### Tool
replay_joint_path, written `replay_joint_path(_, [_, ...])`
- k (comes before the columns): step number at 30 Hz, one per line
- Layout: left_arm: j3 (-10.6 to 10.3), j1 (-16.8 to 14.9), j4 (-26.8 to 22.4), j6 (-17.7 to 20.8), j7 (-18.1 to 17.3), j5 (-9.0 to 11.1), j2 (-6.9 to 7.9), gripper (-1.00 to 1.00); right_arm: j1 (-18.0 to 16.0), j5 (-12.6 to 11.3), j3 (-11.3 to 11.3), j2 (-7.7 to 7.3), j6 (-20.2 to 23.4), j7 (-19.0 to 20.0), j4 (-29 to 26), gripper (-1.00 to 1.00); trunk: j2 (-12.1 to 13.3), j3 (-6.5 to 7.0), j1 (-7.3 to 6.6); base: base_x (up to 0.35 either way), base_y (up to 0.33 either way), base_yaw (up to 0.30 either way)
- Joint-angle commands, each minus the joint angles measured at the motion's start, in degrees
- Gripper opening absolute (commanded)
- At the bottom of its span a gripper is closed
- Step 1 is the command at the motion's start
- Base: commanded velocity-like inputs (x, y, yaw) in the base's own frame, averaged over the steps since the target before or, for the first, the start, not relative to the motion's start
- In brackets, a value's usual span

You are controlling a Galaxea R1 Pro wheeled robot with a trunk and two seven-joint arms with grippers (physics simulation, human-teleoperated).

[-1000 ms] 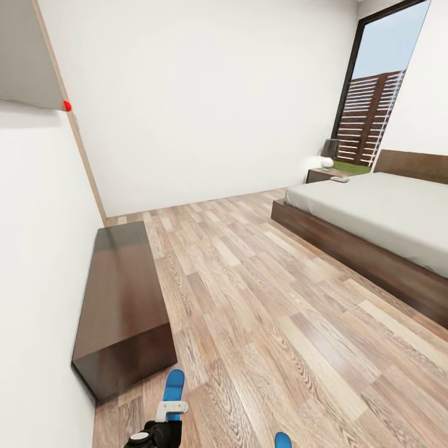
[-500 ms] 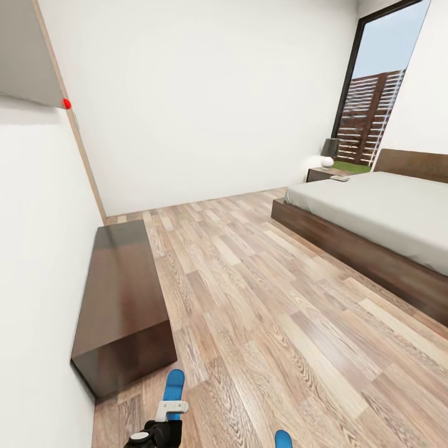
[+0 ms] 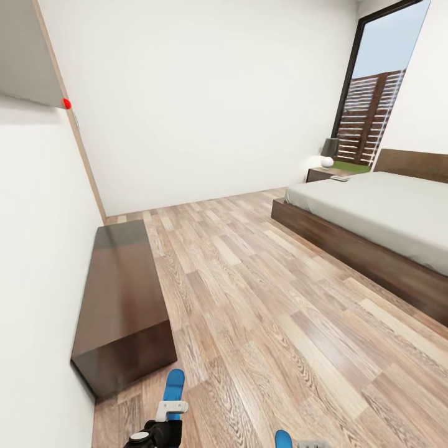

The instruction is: In the bedroom, move the book from the bed onto either nightstand, and place the two sandals side by side next to the bed.

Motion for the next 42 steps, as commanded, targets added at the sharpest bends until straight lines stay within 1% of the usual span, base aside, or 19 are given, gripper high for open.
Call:
replay_joint_path(1, [-0.4, 0.0, -0.1, 0.2, 0.2, 0.5, 0.05, -1.00, -0.2, 0.6, -0.5, 0.05, -0.1, 0.0, -0.1, 1.00, 0.0, -0.05, -0.01, 0.000, 0.000, 0.000])
replay_joint_path(2, [-0.4, 0.0, -0.1, 0.2, 0.2, 0.5, 0.05, -1.00, -0.3, 0.5, -0.5, 0.02, -0.1, -0.1, -0.2, 1.00, 0.0, -0.05, -0.01, 0.000, 0.000, 0.000])
replay_joint_path(7, [-0.4, 0.0, -0.1, 0.2, 0.2, 0.5, 0.05, -1.00, -1.5, 0.5, -0.7, -0.02, 0.2, -0.2, -0.6, 1.00, -2.0, -0.95, 1.09, 0.000, 0.000, 0.000])
replay_joint_path(10, [-0.4, 0.0, -0.1, 0.2, 0.2, 0.5, 0.05, -1.00, -2.2, 0.5, -0.7, -0.06, 1.6, -0.2, -0.6, 1.00, -3.2, -1.49, 1.75, 0.000, 0.000, 0.000])
replay_joint_path(11, [-0.4, 0.0, -0.1, 0.2, 0.2, 0.5, 0.05, -1.00, -2.4, 0.5, -0.7, -0.11, 2.9, -0.2, -0.6, 1.00, -3.6, -1.67, 1.97, 0.000, 0.000, 0.000])
replay_joint_path(18, [-0.4, 0.0, -0.1, 0.2, 0.2, 0.5, 0.05, -1.00, -2.8, 0.4, -0.8, -0.17, 5.0, -0.1, -0.6, 1.00, -6.4, -2.92, 3.50, 0.000, 0.000, 0.000])
replay_joint_path(32, [-0.4, 0.0, -0.1, 0.2, 0.2, 0.5, 0.05, -1.00, -3.1, 0.3, -0.9, -0.19, 5.6, -0.1, -0.2, 1.00, -12.1, -5.44, 6.58, 0.000, 0.000, 0.000])
replay_joint_path(35, [-0.4, 0.0, -0.1, 0.2, 0.2, 0.5, 0.05, -1.00, -3.8, 0.3, -0.9, -0.19, 5.7, 0.0, -0.2, 1.00, -13.3, -5.98, 7.24, 0.000, 0.000, 0.000])
replay_joint_path(39, [-0.4, 0.0, -0.1, 0.2, 0.3, 0.5, 0.05, -1.00, -5.2, 0.3, -0.9, -0.19, 7.2, 0.1, -0.2, 1.00, -13.3, -6.86, 7.34, 0.000, 0.000, 0.000])
replay_joint_path(42, [-0.4, 0.0, -0.1, 0.2, 0.3, 0.5, 0.05, -1.00, -6.4, 0.3, -0.9, -0.15, 10.0, 0.1, -0.2, 1.00, -13.3, -7.53, 7.42, 0.000, 0.000, 0.000])
